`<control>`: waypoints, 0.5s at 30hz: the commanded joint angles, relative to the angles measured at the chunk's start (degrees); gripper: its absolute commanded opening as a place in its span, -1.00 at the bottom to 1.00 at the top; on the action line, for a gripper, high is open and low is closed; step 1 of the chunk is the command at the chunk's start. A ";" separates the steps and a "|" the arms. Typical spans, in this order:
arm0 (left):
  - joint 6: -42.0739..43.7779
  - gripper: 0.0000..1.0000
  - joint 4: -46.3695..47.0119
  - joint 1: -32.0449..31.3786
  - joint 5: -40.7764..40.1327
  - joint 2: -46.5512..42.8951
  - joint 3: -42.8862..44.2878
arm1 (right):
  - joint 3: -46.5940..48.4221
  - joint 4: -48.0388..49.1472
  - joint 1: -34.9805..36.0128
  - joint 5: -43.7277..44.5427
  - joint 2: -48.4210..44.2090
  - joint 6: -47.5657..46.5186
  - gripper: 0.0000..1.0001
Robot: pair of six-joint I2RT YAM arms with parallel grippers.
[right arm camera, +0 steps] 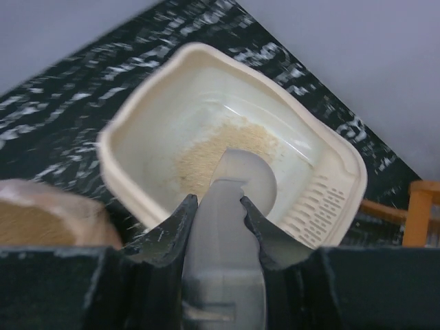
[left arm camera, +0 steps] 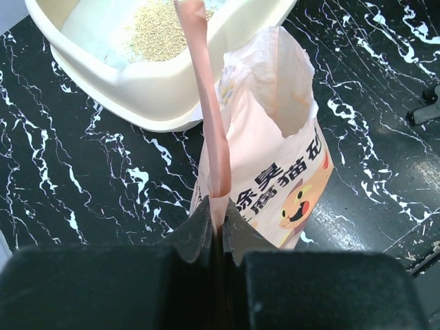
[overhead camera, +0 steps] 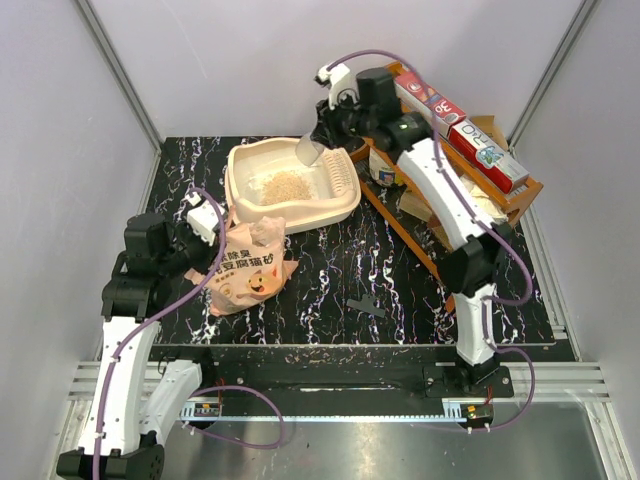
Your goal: Fill the litter box with clean litter
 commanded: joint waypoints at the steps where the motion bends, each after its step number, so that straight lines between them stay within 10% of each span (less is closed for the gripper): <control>1: -5.62 -0.98 11.85 0.22 2.29 -1.09 0.35 | 3.77 -8.81 -0.79 -25.65 -9.18 -1.60 -1.00; 5: -6.69 -0.98 12.13 0.48 2.64 -1.61 -0.18 | 5.44 -15.33 0.09 -38.95 -9.01 -2.83 -1.00; 15: -7.74 -0.98 11.42 0.66 2.99 -2.05 0.08 | 5.44 -17.98 3.87 -40.46 -3.31 -7.14 -1.00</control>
